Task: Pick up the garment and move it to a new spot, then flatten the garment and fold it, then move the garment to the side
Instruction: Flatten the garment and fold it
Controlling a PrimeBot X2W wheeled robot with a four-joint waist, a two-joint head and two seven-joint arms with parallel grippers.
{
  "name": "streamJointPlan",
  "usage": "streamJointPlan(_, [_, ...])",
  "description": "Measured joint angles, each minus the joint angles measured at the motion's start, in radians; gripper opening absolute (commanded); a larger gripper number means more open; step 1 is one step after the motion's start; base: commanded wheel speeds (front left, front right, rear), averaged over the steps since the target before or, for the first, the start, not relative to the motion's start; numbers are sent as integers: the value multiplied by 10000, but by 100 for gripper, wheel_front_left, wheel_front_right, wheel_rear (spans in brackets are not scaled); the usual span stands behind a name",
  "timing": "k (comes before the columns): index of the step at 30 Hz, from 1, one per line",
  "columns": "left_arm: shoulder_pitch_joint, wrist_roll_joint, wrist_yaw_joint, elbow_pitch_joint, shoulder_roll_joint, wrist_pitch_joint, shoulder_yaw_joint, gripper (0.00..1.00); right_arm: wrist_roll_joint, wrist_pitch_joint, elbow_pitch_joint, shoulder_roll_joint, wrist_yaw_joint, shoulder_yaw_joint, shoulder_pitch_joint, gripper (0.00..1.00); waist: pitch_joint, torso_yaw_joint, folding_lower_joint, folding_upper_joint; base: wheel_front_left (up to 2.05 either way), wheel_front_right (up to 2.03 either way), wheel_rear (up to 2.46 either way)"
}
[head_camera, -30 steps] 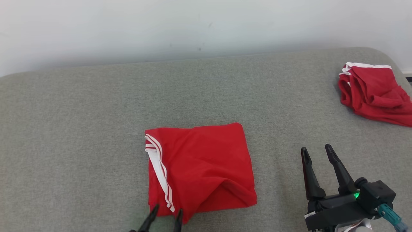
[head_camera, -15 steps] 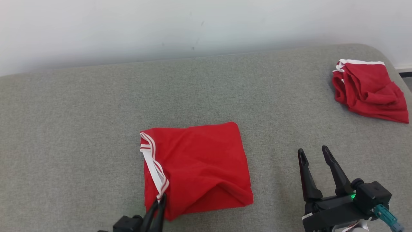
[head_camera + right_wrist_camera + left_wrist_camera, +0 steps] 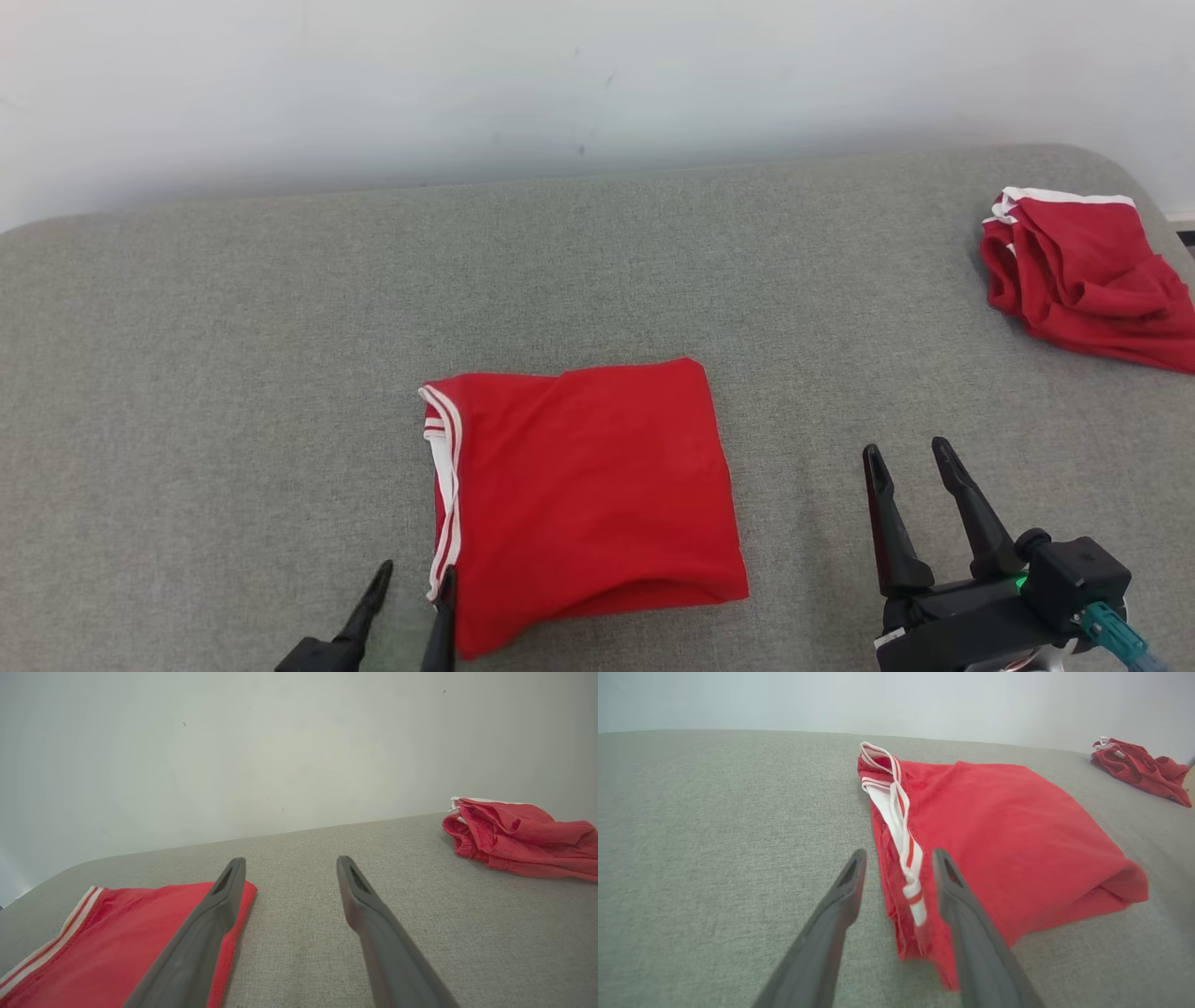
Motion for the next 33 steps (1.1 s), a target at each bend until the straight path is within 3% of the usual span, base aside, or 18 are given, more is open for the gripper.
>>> streamJointPlan(6, [1, -38, 222, -215, -40, -75, 326, 100, 12, 0, 36, -31, 0, 12, 4, 100, -40, -8, 0, 0, 0, 0, 0])
streamJointPlan(18, [339, 261, 570, -2307, -192, -104, 2222, 100, -17, -2, -337, -194, 0, 8, 111, 100, -340, -65, 0, 0, 0, 0, 0])
streamJointPlan(33, [1144, 251, -79, -2869, -125, -104, 2991, 100, 61, -2, -449, -330, 0, -293, 665, 100, -857, -85, 0, 0, 0, 0, 0])
